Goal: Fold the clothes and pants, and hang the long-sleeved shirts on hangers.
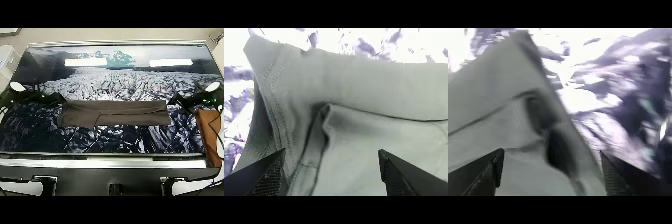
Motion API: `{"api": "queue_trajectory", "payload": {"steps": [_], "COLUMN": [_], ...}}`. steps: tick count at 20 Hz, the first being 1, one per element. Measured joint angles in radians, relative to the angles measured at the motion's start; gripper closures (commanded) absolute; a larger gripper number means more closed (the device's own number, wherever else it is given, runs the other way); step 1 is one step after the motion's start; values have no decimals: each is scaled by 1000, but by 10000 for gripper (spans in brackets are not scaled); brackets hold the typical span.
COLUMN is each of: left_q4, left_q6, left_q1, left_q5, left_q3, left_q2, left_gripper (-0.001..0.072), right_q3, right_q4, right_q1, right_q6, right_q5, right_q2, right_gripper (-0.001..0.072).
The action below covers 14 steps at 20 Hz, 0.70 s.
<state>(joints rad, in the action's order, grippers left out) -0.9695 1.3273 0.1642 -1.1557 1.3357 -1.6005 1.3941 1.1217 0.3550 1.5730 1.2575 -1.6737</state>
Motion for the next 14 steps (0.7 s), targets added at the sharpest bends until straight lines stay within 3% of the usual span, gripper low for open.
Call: {"api": "queue_trajectory", "payload": {"steps": [8,9,11,12,13,14], "left_q4": [2,2,2,2,2,2], "left_q6": [-3,-3,-3,-3,-3,-3], "left_q1": [-18,-31,-65,-85,-110,-136], "left_q5": [-23,-23,-19,-13,-3,11], "left_q3": [99,103,110,111,113,113], "left_q2": [136,152,177,183,188,189], "left_gripper": [72,72,73,77,137,284], "right_q3": [10,11,10,11,13,15], "right_q4": [-249,-261,-261,-254,-251,-264], "right_q1": [35,24,2,-10,-18,-22], "right_q6": [-126,-134,-147,-158,-166,-174], "right_q5": [55,56,49,48,50,53], "right_q2": [-158,-169,-186,-190,-190,-184], "right_gripper": [20,127,528,652,662,662]}}
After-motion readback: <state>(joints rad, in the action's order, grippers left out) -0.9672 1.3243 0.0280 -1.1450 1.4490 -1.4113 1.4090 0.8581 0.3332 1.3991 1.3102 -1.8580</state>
